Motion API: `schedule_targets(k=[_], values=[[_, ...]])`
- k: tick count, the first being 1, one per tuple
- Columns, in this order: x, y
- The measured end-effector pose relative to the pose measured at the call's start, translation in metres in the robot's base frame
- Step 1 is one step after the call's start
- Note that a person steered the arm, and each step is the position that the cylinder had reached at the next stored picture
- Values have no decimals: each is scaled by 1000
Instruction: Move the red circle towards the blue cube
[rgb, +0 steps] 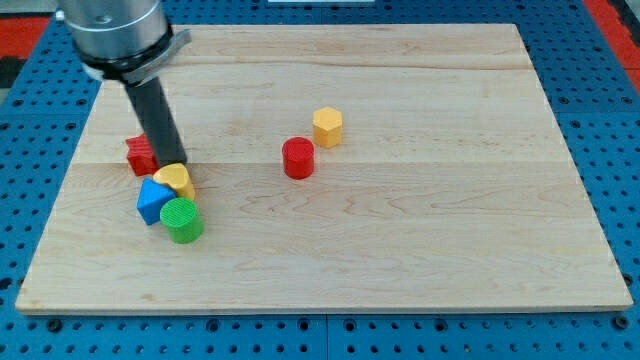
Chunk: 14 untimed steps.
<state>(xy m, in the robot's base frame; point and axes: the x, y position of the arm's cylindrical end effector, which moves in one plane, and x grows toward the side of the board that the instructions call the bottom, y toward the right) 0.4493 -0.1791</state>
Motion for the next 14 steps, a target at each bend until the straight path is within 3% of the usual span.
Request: schedule_targets(k=[1,3,4,6,7,10,11,14], values=[[3,-10],[-76,-11],[-117,22],[-129,158],[-123,217],[-5,229],[13,221],[-4,147]])
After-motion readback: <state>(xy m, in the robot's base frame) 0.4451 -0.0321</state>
